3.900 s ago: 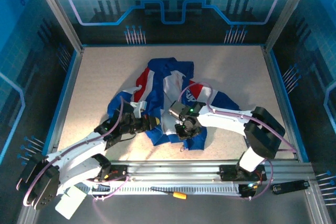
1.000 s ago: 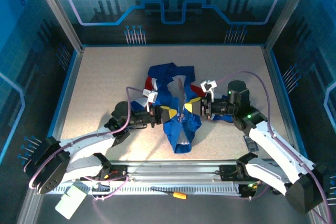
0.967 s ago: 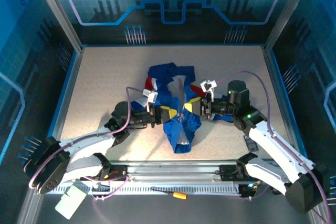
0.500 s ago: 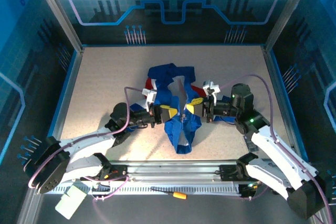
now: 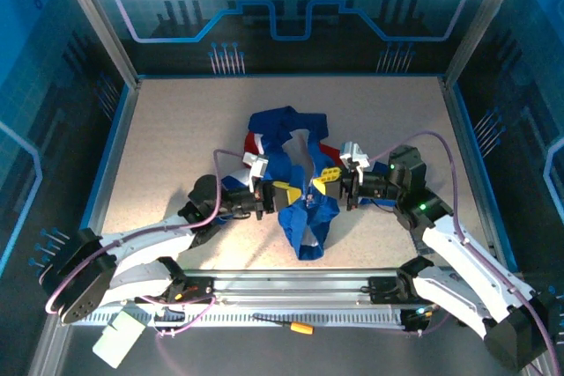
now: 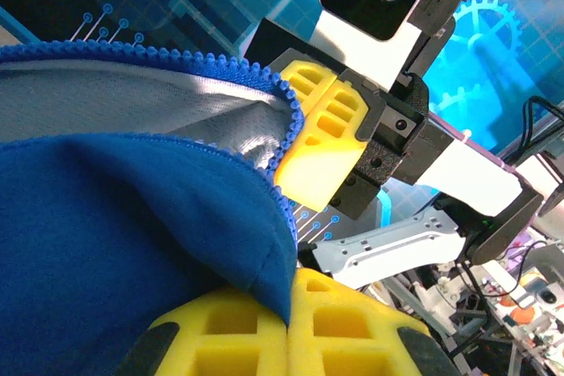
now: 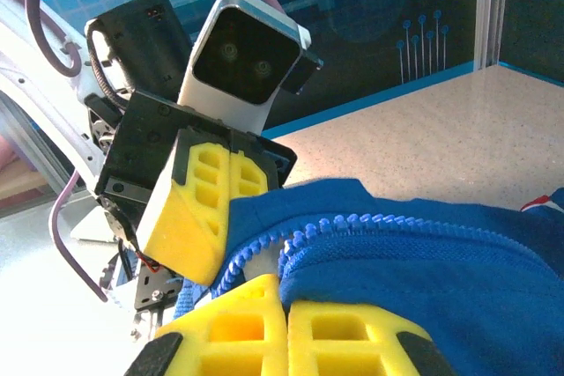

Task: Zip up the jacket

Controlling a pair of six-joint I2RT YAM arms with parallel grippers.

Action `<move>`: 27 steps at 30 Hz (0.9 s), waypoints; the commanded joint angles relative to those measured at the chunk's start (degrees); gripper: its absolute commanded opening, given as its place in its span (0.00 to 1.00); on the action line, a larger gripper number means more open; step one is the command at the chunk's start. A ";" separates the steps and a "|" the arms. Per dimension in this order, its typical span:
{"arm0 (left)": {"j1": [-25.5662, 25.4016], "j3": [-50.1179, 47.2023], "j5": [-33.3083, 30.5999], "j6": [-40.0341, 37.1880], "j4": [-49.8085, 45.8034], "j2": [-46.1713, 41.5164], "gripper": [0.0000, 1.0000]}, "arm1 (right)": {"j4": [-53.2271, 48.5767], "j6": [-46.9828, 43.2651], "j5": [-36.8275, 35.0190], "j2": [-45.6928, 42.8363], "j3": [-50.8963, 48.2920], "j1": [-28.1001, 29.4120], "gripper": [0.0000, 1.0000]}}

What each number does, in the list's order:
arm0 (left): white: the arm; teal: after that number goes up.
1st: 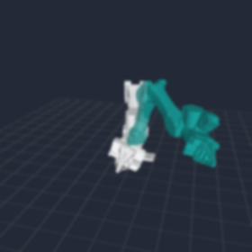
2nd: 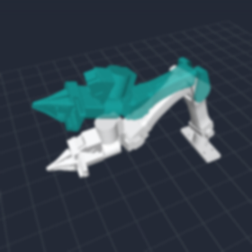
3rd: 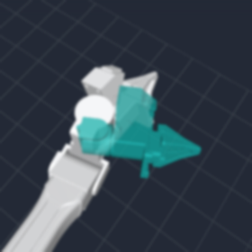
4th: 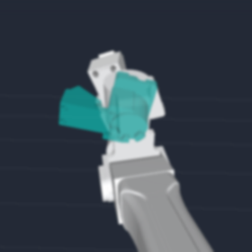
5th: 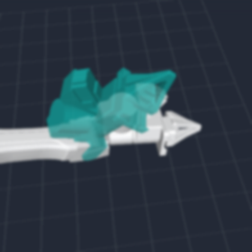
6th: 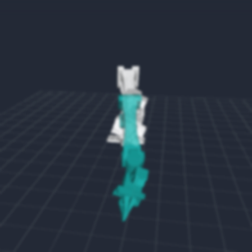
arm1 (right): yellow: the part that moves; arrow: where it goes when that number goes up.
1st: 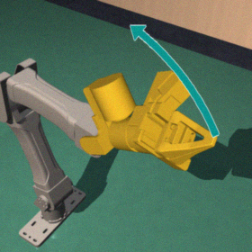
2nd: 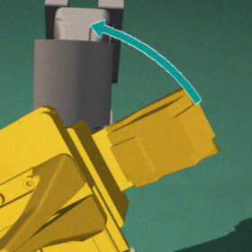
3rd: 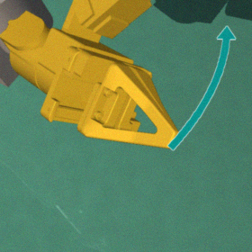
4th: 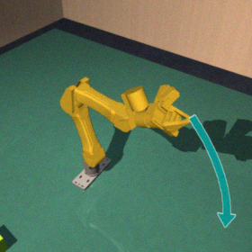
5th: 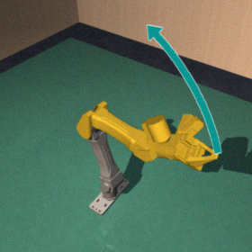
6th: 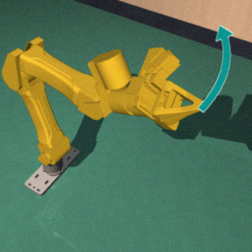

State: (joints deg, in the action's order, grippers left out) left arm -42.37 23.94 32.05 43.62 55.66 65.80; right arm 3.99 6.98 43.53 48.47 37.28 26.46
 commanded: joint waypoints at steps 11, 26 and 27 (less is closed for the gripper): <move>-1.94 0.01 -10.07 -2.74 1.49 -1.72 0.00 | 3.98 -4.40 -5.69 -2.40 -2.16 3.02 0.00; -3.49 -0.48 -10.73 -4.35 -0.73 -1.22 0.00 | 7.77 -2.08 -8.73 -2.59 -2.91 3.51 0.00; -3.59 -0.61 -11.06 -4.50 -0.73 -1.29 0.00 | 7.79 -2.12 -8.81 -2.54 -2.91 3.58 0.00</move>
State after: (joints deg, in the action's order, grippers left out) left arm -45.25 23.92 22.20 41.39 54.17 65.41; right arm 8.62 4.47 35.86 46.85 34.57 28.99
